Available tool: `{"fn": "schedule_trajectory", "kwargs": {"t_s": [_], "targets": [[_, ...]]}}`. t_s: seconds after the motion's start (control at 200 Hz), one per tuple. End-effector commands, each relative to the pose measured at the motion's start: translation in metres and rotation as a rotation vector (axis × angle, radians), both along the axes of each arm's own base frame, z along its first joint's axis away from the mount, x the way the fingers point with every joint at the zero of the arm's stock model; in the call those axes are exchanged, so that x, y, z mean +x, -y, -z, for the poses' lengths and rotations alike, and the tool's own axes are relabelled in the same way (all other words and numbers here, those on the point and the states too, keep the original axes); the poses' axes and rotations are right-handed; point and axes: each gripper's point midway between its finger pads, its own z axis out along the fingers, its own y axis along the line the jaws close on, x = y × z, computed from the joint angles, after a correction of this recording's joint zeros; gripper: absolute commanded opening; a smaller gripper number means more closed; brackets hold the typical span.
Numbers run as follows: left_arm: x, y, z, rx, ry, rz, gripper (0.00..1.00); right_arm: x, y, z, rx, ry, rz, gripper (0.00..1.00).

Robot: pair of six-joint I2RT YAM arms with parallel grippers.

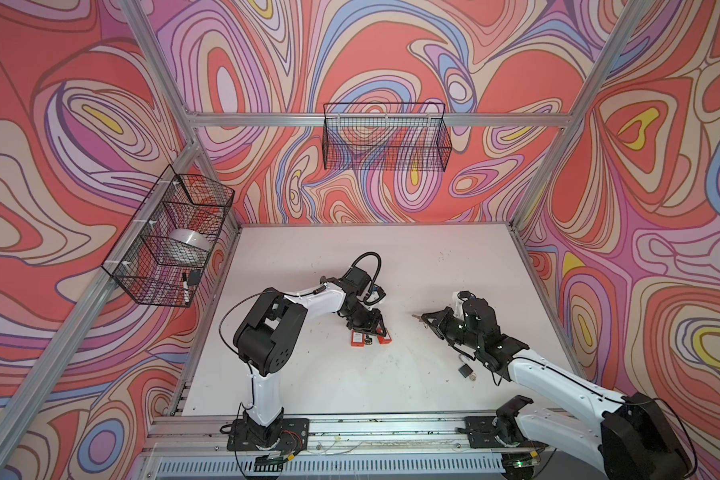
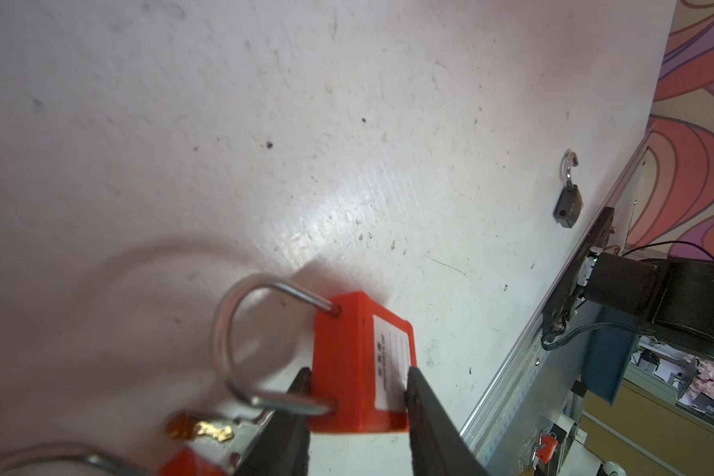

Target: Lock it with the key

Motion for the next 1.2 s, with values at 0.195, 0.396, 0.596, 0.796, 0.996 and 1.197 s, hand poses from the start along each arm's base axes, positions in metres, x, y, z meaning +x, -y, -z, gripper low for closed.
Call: {"fn": "schedule_trajectory", "kwargs": {"t_s": [0.195, 0.396, 0.596, 0.796, 0.996, 1.197], "targets": [[0.01, -0.005, 0.001, 0.07, 0.023, -0.004, 0.46, 0.002, -0.003, -0.006, 0.005, 0.016, -0.008, 0.0], [0.014, -0.007, -0.001, 0.095, 0.034, -0.023, 0.49, 0.001, 0.0, -0.001, 0.001, -0.018, 0.014, 0.0], [0.027, -0.006, -0.021, 0.067, 0.121, -0.076, 0.5, -0.009, -0.001, 0.017, 0.035, -0.141, 0.099, 0.0], [0.041, -0.003, -0.046, 0.033, 0.204, -0.114, 0.5, -0.011, -0.013, 0.03, 0.064, -0.204, 0.113, 0.0], [0.041, -0.004, -0.053, 0.026, 0.219, -0.117, 0.5, -0.003, -0.029, 0.04, 0.107, -0.221, 0.093, 0.0], [0.035, -0.008, -0.052, 0.023, 0.217, -0.126, 0.5, 0.002, -0.041, 0.054, 0.118, -0.254, 0.065, 0.0]]}}
